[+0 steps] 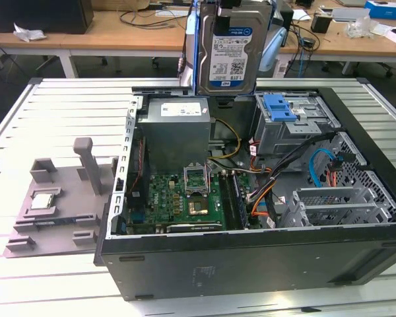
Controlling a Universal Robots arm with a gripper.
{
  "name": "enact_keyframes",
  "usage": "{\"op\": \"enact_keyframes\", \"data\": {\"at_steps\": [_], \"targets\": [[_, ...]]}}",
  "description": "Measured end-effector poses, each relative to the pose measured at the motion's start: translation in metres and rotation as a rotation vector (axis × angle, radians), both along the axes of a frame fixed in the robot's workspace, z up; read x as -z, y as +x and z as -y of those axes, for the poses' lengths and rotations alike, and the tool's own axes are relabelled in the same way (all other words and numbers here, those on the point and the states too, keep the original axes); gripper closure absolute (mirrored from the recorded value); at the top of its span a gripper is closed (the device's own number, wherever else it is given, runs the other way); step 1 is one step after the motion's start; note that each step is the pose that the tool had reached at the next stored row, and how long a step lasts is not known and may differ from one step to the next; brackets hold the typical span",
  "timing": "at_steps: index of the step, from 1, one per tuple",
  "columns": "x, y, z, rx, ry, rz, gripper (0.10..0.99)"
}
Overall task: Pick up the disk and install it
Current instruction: 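Pick up the disk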
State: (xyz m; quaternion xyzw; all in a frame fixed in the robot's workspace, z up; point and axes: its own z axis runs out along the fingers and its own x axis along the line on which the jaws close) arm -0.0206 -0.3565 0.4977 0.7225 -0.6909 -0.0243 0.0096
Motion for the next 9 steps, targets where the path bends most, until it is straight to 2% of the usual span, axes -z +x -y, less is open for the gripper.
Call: {"op": "enact_keyframes", "data": {"at_steps": [5,9], "targets": [[0.0011,0.0003,0.0065,0.000,0.000,0.0000,0.718],[0.0020,0.0004,0.0165,0.000,0.000,0.0000,0.718]]}}
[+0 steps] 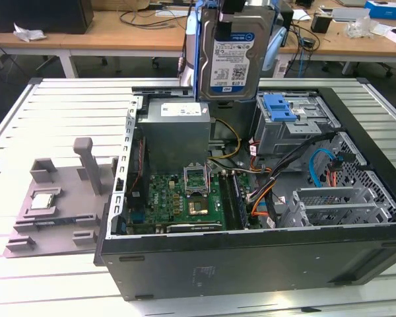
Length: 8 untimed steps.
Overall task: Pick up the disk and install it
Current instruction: 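Pick up the disk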
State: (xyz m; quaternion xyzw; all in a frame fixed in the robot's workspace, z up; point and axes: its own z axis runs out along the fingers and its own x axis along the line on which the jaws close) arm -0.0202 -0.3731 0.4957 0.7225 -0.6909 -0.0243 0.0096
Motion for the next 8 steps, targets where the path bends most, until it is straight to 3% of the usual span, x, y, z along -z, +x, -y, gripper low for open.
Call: {"op": "enact_keyframes", "data": {"at_steps": [4,5,6,7,8], "targets": [[0.0009,0.0000,0.0149,0.000,0.000,0.0000,0.718],[0.0017,0.0000,0.0333,0.000,0.000,0.0000,0.718],[0.0023,0.0000,0.0434,0.000,0.000,0.0000,0.718],[0.0028,0.0000,0.0514,0.000,0.000,0.0001,0.718],[0.0029,0.0000,0.0526,0.000,0.000,0.0001,0.718]]}}
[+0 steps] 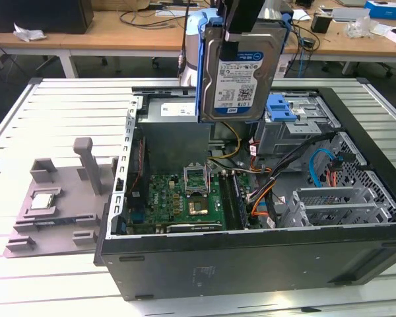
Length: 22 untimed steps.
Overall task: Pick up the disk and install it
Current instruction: 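Pick up the disk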
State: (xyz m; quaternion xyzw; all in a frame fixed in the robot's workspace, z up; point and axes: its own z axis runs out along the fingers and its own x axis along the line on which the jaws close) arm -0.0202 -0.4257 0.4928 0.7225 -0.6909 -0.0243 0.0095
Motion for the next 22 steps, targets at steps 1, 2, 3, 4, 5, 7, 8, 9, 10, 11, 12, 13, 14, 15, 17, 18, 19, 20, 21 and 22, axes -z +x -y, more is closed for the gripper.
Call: {"op": "enact_keyframes", "data": {"at_steps": [1,2,3,4,5,7,8,9,10,11,12,13,14,15,17,18,19,20,21,22], "targets": [[0.0000,0.0000,0.0011,0.000,0.000,-0.0001,0.718],[0.0002,0.0000,0.0033,0.000,0.000,0.0000,0.718],[0.0003,0.0000,0.0049,0.000,0.000,0.0000,0.718],[0.0003,0.0000,0.0062,0.000,0.000,0.0000,0.718],[0.0004,0.0000,0.0078,0.000,0.000,0.0000,0.718],[0.0006,0.0000,0.0108,0.000,0.000,0.0000,0.718],[0.0007,0.0000,0.0119,0.000,0.000,0.0000,0.718],[0.0007,0.0000,0.0133,0.000,0.000,0.0000,0.718],[0.0009,0.0000,0.0156,0.000,0.000,0.0000,0.718],[0.0010,0.0000,0.0178,0.000,0.000,0.0000,0.718],[0.0011,0.0000,0.0202,0.000,0.000,0.0000,0.718],[0.0011,0.0000,0.0215,0.000,0.000,0.0000,0.718],[0.0012,0.0000,0.0228,0.000,0.000,0.0000,0.718],[0.0013,0.0000,0.0248,0.000,0.000,-0.0001,0.718],[0.0015,0.0000,0.0277,0.000,0.000,0.0000,0.718],[0.0016,0.0000,0.0299,0.000,0.000,0.0000,0.718],[0.0017,0.0000,0.0321,0.000,0.000,0.0000,0.718],[0.0018,0.0000,0.0334,0.000,0.000,-0.0001,0.718],[0.0018,0.0000,0.0352,0.000,0.000,-0.0001,0.718],[0.0019,0.0000,0.0364,0.000,0.000,0.0000,0.718]]}}
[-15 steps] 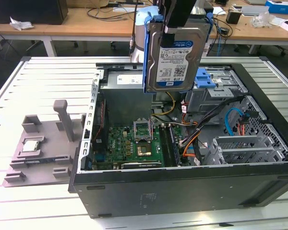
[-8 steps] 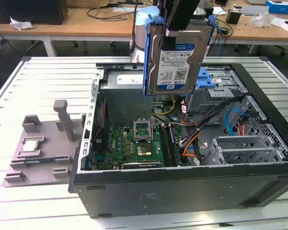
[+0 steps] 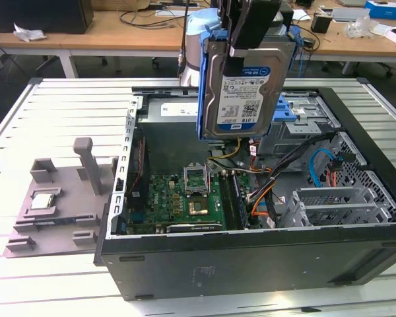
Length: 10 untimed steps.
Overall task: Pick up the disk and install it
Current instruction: 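Pick up the disk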
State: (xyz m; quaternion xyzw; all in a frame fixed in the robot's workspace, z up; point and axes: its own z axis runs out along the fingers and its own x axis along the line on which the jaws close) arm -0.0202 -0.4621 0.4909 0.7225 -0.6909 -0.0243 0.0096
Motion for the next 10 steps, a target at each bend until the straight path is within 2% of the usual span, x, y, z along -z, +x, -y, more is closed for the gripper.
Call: {"op": "enact_keyframes", "data": {"at_steps": [5,7,10], "targets": [[0.0004,0.0000,0.0062,0.000,0.000,0.0000,0.718],[0.0006,0.0000,0.0114,0.000,0.000,0.0000,0.718],[0.0009,0.0000,0.0159,0.000,0.000,0.0000,0.718]]}}
